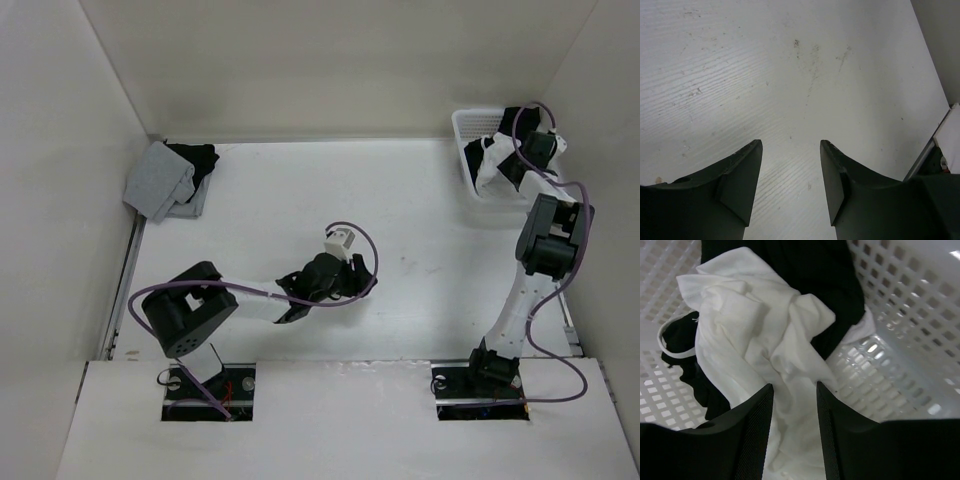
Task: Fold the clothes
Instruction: Grab the tank top from the pile
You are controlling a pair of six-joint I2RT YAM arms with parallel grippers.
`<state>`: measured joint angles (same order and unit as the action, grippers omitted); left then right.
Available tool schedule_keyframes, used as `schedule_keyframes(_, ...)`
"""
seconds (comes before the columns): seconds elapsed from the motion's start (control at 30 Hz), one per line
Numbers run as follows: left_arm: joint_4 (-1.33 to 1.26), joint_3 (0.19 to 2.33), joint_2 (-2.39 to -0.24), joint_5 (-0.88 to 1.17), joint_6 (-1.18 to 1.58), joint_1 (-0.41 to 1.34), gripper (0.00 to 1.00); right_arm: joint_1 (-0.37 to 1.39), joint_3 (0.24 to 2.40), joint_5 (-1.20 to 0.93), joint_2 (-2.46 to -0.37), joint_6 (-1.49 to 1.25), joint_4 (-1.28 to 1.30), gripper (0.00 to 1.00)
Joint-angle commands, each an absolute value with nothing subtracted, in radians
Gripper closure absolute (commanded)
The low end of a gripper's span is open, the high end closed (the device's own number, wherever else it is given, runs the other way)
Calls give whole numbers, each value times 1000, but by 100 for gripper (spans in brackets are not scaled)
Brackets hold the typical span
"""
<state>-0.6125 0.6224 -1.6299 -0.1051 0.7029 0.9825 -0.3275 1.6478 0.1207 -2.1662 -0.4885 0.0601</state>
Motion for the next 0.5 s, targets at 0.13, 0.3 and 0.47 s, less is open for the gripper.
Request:
schedule_keyframes(0.13, -696, 646, -1674, -58, 730, 1002, 52, -318, 1790, 9, -2243, -497, 9, 75)
schedule_keyframes(0.3, -696, 643, -1663, -51, 730, 989, 52, -318, 1737, 6, -2159, -514, -52, 100)
schedule_keyframes(0.47, -704, 632, -1638, -60, 723, 984, 52, -294, 1497, 12, -1841, -552, -235, 100)
